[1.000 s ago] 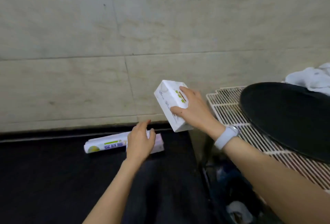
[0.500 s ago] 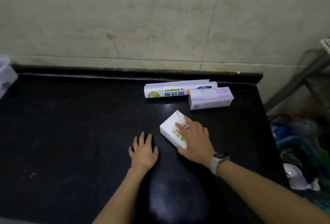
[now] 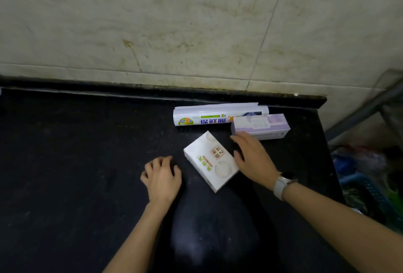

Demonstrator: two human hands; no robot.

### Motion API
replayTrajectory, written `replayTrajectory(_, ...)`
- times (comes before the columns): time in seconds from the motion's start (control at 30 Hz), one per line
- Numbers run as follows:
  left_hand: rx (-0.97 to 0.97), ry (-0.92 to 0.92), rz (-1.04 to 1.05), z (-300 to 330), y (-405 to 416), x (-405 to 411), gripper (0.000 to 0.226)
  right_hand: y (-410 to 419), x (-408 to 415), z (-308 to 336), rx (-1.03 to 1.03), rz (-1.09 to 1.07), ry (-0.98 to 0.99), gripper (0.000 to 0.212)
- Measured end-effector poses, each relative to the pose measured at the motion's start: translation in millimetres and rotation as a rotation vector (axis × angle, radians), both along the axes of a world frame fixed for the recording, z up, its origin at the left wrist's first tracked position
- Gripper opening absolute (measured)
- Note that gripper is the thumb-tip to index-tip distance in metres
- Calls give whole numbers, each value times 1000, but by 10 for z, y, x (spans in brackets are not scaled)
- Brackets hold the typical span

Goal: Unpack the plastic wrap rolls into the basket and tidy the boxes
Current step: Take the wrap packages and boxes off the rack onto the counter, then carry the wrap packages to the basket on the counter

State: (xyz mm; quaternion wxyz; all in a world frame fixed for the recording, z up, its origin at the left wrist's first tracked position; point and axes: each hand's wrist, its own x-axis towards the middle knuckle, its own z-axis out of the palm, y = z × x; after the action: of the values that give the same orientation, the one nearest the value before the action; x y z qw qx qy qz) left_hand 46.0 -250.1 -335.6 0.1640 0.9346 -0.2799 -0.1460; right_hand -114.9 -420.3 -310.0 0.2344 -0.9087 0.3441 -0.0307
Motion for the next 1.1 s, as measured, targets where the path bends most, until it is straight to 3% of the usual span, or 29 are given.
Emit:
replayTrajectory(0.1, -154, -86, -20, 185, -426, 180, 37, -469, -54, 69, -97, -74, 161, 62)
replayTrajectory(0.2, -157, -136, -235, 268, -965, 292, 48, -777, -68, 51, -113, -108, 300, 77)
replayTrajectory(0.37, 150, -170, -623, 137, -1731, 429, 79, -834, -177, -121, -157, -107, 401, 83)
replayTrajectory(0.53, 307, -160, -688, -10, -2155, 612, 102, -831, -272, -178, -253, -81, 396, 74)
replayTrajectory(0.73, 363, -149, -819, -63, -2227, 599, 73, -925, -382, -173, -272, -24, 362, 71)
replayTrajectory(0.83, 253, -123, -775, -10, -2080, 550, 67, -901, -439, -136, -241, -86, 356, 67)
replayTrajectory(0.9, 171, -198, -735, 86, -1951, 546, 62, -846, -477, -91, -154, -170, 303, 66)
replayTrajectory(0.97, 54, -236, -633, 251, -1788, 560, 56, -777, -485, 2, -16, -286, 181, 70)
replayTrajectory(1.1, -254, -137, -290, 716, -1316, 554, 43, -575, -356, 312, 199, -429, -153, 74)
